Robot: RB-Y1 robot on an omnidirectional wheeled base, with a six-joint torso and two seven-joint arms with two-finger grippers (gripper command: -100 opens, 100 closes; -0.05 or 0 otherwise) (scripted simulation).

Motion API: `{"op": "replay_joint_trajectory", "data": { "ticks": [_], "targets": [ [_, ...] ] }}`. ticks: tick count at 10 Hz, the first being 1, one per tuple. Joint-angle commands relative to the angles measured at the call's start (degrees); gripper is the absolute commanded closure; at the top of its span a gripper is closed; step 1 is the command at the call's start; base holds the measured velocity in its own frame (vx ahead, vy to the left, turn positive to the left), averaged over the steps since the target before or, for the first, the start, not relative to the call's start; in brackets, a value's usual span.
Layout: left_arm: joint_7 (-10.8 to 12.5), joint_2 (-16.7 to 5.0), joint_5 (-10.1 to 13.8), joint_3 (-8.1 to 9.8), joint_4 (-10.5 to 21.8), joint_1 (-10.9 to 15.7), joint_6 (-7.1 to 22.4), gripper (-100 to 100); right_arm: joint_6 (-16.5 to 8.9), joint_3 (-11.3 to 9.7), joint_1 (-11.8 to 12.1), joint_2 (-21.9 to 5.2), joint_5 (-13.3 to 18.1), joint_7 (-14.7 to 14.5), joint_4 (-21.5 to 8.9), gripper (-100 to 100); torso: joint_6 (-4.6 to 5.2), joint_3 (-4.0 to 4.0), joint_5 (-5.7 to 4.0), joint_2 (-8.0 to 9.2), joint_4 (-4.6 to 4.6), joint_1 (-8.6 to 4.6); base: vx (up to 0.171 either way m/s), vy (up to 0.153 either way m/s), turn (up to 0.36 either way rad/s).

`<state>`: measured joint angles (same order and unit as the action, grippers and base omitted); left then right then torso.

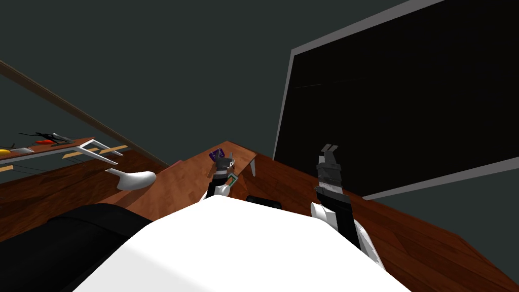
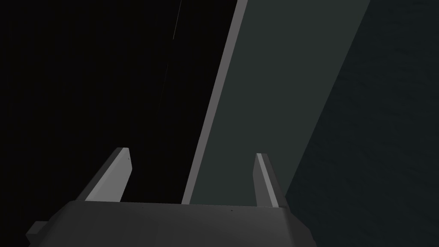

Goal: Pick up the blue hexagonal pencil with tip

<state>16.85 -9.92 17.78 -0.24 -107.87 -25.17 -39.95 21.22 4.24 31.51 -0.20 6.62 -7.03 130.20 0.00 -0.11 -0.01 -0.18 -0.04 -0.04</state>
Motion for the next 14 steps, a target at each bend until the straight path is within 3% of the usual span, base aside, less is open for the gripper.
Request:
{"op": "replay_joint_trajectory", "data": {
  "ticks": [1,4,5,6,7,8,9,10,12,13,14],
  "targets": [
    [1.18,-0.05,0.96,0.1,2.66,0.07,-0.59,-100,0.0,0.0,0.0,0.0,0.0,0.0,0.0,0,0.0,0.0,0.0,0.0,0.0,0.0,0.044,-0.01,-0.001],
    [4.49,0.18,4.1,0.41,7.86,0.78,-2.2,-100,0.0,0.0,0.0,0.0,0.0,0.0,0.0,0,0.0,0.02,0.0,0.05,0.01,0.02,0.038,-0.006,-0.004],
    [4.49,0.18,4.1,0.41,8.89,0.78,-2.2,-100,0.0,0.0,0.0,0.0,0.0,0.0,0.0,0,0.0,0.01,0.0,0.02,0.0,0.02,0.035,-0.007,0.0],
    [6.22,0.34,5.7,0.61,10.82,1.21,-3.01,-100,0.0,0.0,0.0,0.0,0.0,0.0,0.0,0,0.0,0.02,0.0,0.05,0.01,0.02,0.039,-0.01,-0.004],
    [6.22,0.34,5.7,0.61,12.1,1.21,-3.01,-100,0.0,0.0,0.0,0.0,0.0,0.0,0.0,0,0.0,0.02,0.0,0.03,0.01,0.01,0.036,-0.008,-0.002],
    [7.99,0.52,7.3,0.85,13.94,1.71,-3.8,-100,0.0,0.0,0.0,0.0,0.0,0.0,0.0,0,0.0,0.02,0.0,0.05,0.01,0.01,0.046,-0.007,-0.003],
    [7.99,0.52,7.3,0.85,15.04,1.71,-3.8,-100,0.0,0.0,0.0,0.0,0.0,0.0,0.0,0,0.0,0.01,0.0,0.02,0.01,0.01,0.039,-0.014,-0.001],
    [9.8,0.7,8.9,1.12,16.71,2.26,-4.59,-100,0.0,0.0,0.0,0.0,0.0,0.0,0.0,0,0.0,0.02,-0.01,0.03,0.01,-0.01,0.046,-0.021,-0.003],
    [9.8,0.7,8.9,1.12,18.63,2.26,-4.59,-100,0.0,0.0,0.0,0.0,0.0,0.0,0.0,0,0.0,0.01,-0.01,0.03,0.0,-0.01,0.029,-0.005,0.0],
    [11.64,0.88,10.48,1.42,20.97,2.87,-5.35,-100,0.0,0.0,0.0,0.0,0.0,0.0,0.0,0,0.0,0.05,0.0,0.09,0.02,0.03,0.043,-0.006,-0.004],
    [11.64,0.88,10.48,1.42,21.93,2.87,-5.35,-100,0.0,0.0,0.0,0.0,0.0,0.0,0.0,0,0.0,0.02,0.0,0.04,0.01,0.02,0.041,-0.008,0.0]
  ]
}}
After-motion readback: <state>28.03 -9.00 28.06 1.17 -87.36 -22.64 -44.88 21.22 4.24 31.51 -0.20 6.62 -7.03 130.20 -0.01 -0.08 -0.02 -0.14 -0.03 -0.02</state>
